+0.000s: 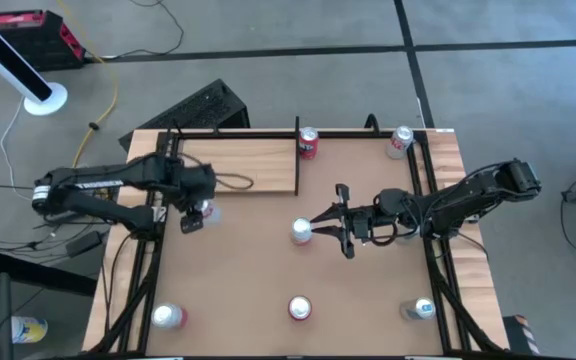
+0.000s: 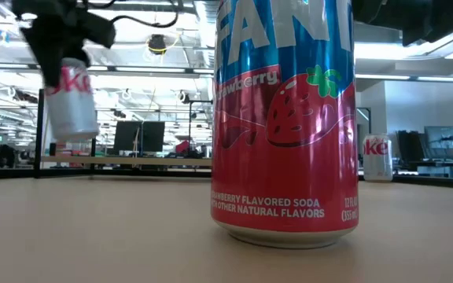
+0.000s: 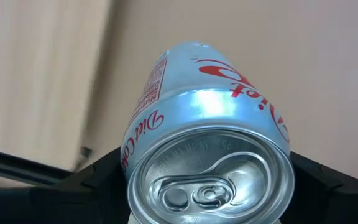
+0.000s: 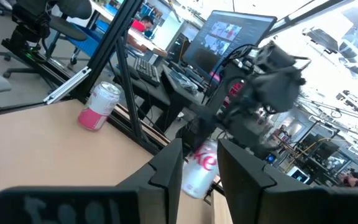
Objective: Place canned beverage on shelf
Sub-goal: Put the left silver soda can on the shelf
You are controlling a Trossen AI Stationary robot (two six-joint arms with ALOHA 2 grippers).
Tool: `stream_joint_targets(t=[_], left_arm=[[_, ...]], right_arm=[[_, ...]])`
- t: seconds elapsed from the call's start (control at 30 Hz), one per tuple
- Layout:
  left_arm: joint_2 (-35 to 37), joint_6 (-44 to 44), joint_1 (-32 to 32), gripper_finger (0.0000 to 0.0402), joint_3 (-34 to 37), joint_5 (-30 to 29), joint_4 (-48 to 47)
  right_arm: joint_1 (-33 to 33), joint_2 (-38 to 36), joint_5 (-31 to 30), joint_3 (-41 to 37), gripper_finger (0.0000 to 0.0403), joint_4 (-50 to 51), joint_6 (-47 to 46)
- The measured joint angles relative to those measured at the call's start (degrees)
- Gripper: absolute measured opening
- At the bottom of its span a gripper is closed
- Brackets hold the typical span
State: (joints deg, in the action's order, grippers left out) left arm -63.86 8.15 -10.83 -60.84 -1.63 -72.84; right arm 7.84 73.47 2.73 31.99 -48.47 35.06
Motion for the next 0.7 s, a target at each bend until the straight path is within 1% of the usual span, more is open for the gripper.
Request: stream_joint_targets(t=[0.1, 0.17, 0.27, 0.37, 0.53, 0.7], left_arm=[[-4.32, -5.7, -4.42, 0.0276, -5.01, -1.86, -2.93], [-8.12, -10.98, -7.74, 0.0276, -8.19, -3.11, -4.61], [-13.93, -19.51, -12.83, 0.0276, -12.59, -3.49, -6.81], [-18.33, -25.89, -18.02, 0.0276, -15.68, -3.48, -7.87], [-21.63, -33.8, -26.85, 0.0276, -17.51, -3.66, -8.15], [-21.61, -36.88, -34.0, 0.0276, -17.53, -3.75, -6.93]], right_arm=[[-0.04, 0.0, 0.01, 0.0, 0.0127, -0.11, 0.09], [-0.07, 0.0, 0.0, 0.0, 0.0127, -0.24, 0.09], [-0.07, 0.0, 0.01, 0.0, 0.0127, -0.26, 0.08], [-0.07, 0.0, 0.01, 0.0, 0.0127, -0.24, 0.07], [-0.07, 0.0, 0.0, 0.0, 0.0127, 0.79, -0.1], [0.04, 0.0, 0.0, 0.0, 0.0127, 1.7, -0.13]])
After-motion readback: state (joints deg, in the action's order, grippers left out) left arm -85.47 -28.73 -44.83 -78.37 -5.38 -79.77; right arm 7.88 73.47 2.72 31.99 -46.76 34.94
